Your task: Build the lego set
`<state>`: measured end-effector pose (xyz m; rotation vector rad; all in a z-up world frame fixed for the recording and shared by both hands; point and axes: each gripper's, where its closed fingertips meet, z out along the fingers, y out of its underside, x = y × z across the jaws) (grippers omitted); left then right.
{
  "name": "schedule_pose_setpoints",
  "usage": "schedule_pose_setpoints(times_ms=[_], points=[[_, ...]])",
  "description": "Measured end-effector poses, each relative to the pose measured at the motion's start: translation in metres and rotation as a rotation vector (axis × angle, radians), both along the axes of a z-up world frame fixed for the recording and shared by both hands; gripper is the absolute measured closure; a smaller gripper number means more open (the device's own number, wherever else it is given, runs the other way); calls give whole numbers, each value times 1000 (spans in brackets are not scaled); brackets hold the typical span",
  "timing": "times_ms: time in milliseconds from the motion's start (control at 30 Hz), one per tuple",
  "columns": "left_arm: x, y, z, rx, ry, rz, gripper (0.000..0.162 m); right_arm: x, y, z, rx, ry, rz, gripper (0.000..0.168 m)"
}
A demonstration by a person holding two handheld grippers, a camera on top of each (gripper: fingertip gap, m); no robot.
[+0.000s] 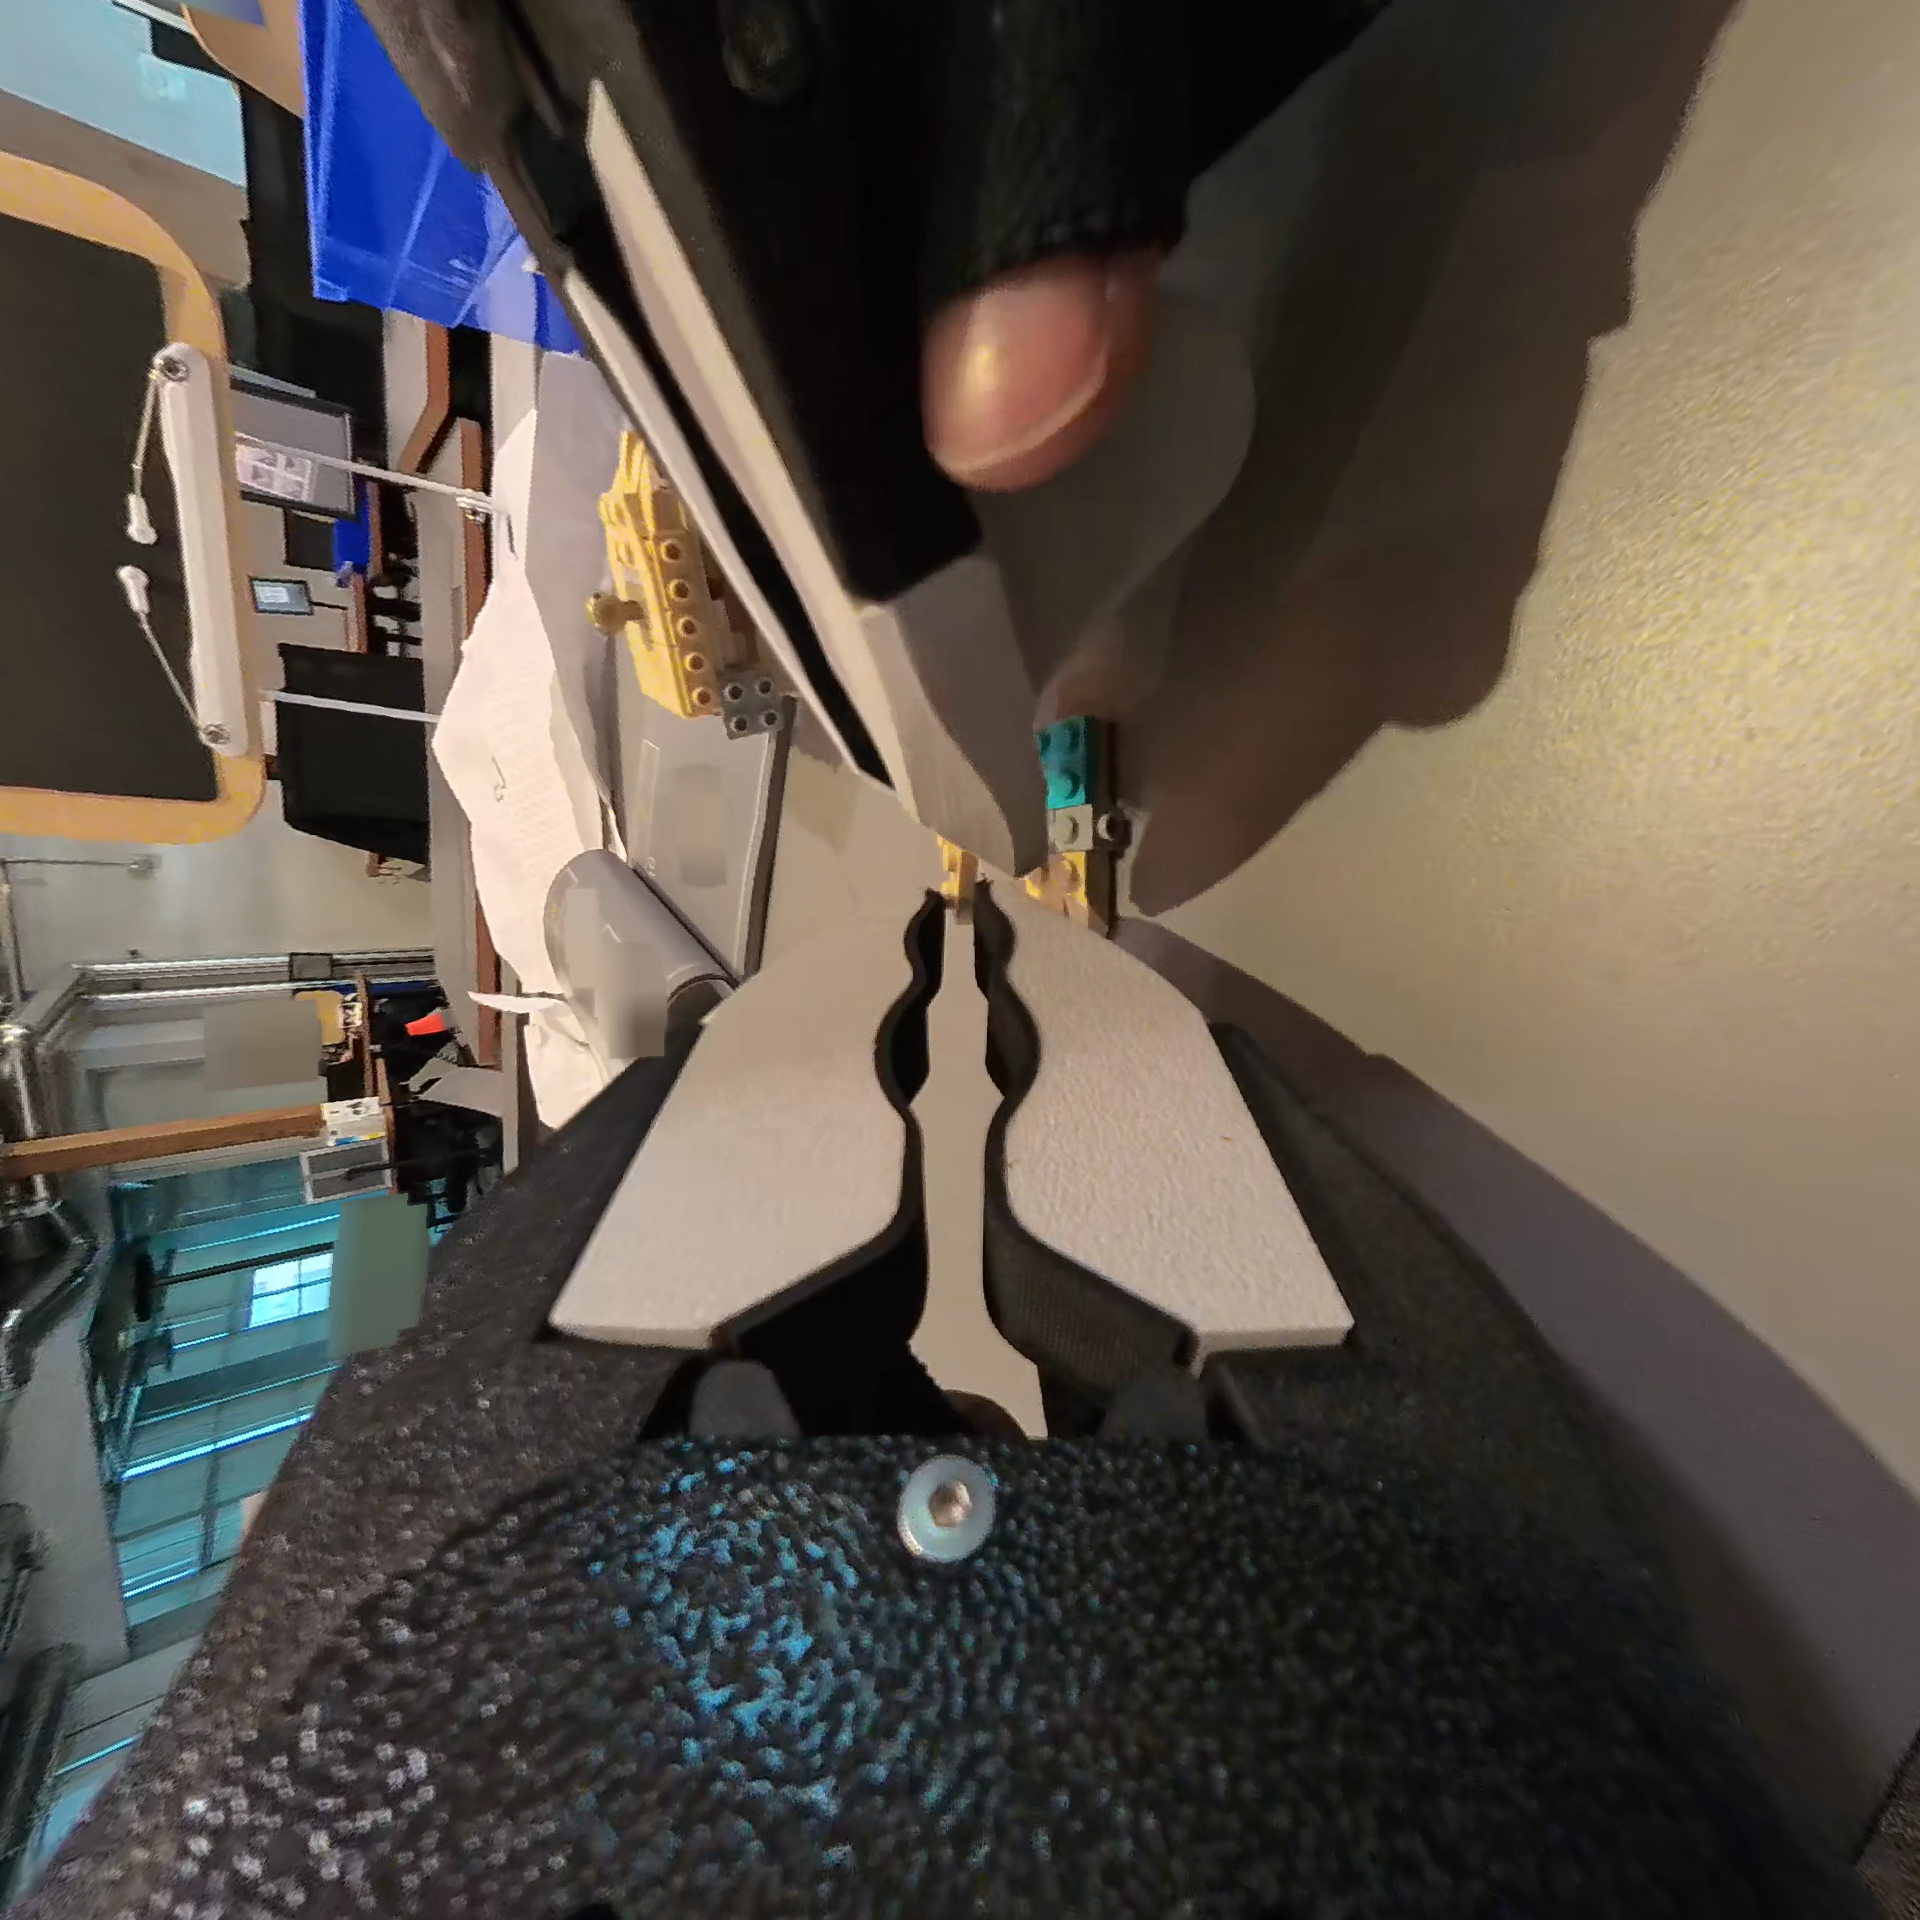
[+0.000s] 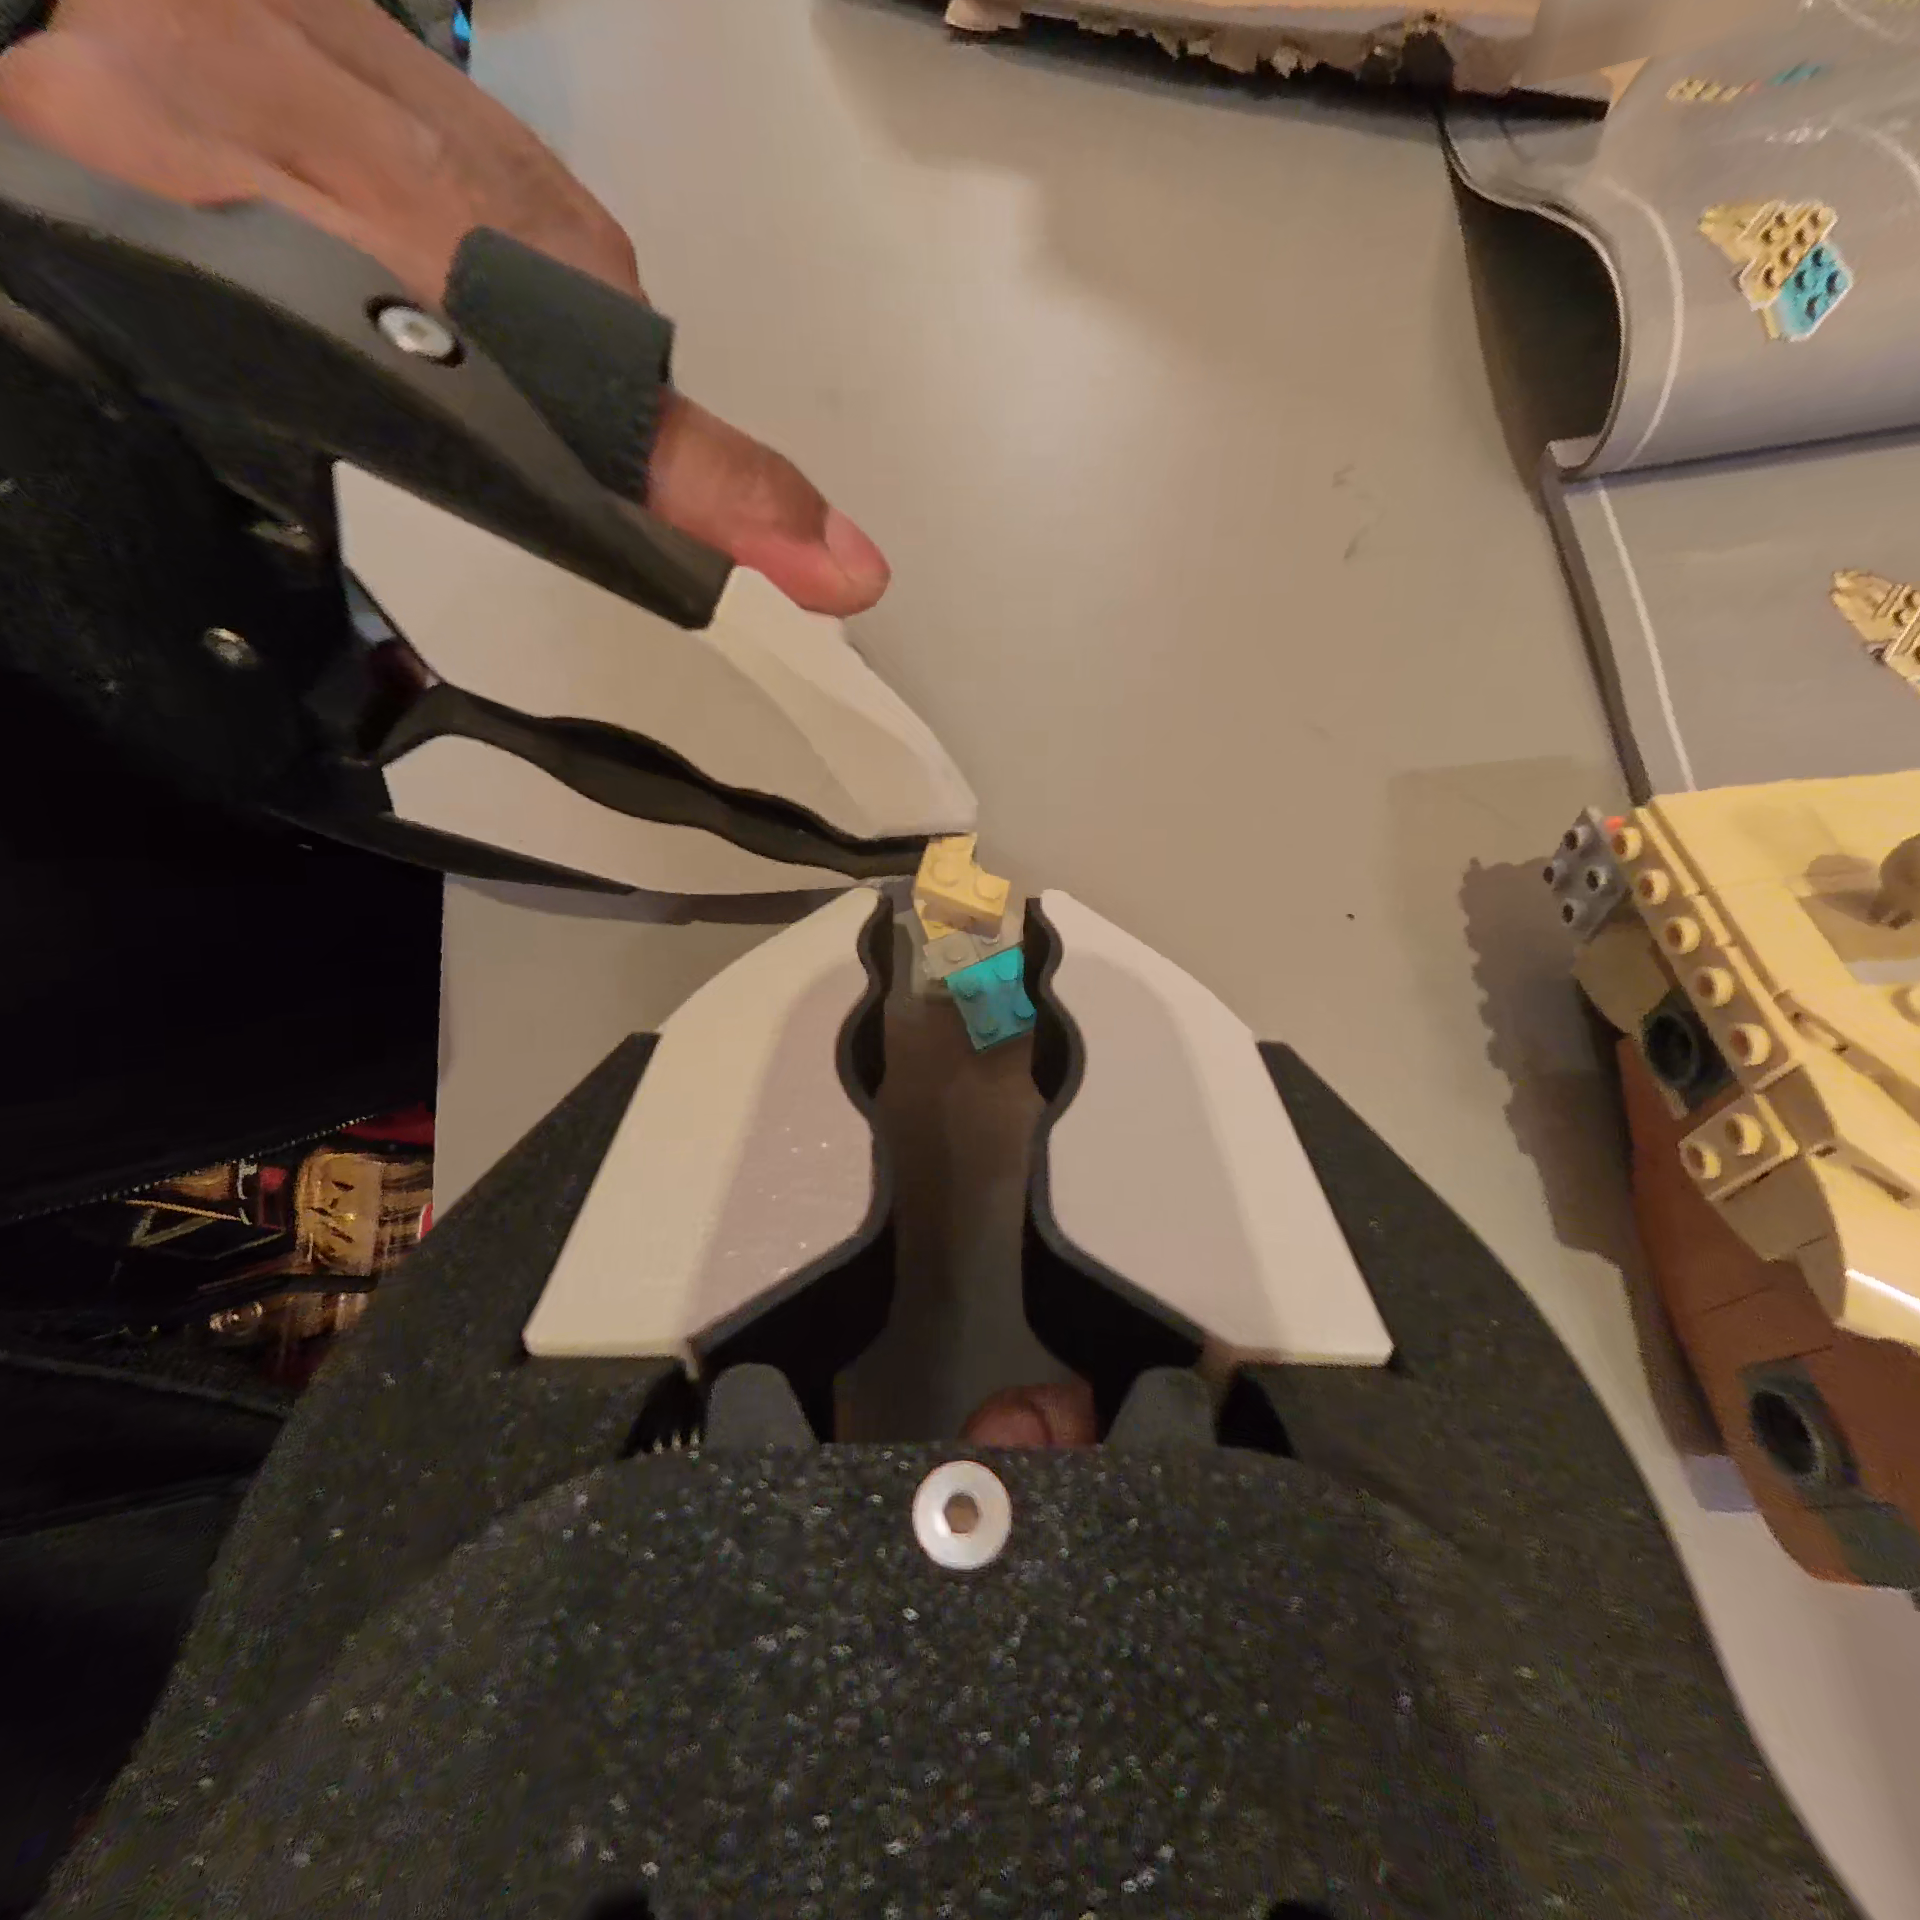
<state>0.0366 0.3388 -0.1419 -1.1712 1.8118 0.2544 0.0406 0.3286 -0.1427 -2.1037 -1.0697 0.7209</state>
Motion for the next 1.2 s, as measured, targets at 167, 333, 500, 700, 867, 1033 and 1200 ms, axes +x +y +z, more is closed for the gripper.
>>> schedule_pose_setpoints(times_ms=[167, 333, 500, 700, 867, 1033, 1200], points=[[1, 0, -1, 34, 5, -2, 157, 1, 2, -1, -46, 13, -26, 147], [2, 0, -1, 48, 3, -19, 157, 0, 0, -1, -76, 23, -20, 151], [3, -2, -3, 43, 1, -53, 156, 0, -1, -4, -69, 6, -4, 152], [1, -9, -5, -97, -42, -123, 149, 3, -3, -5, -10, -36, 55, 152], [-5, -21, -7, -532, -145, -152, 140, 8, -4, -4, 107, -91, 157, 152], [-2, -9, -20, -708, -124, -91, 133, 9, -2, -3, 166, -113, 233, 152], [6, -19, -22, -864, -113, -132, 145, 9, -3, -6, 198, -155, 285, 152]])
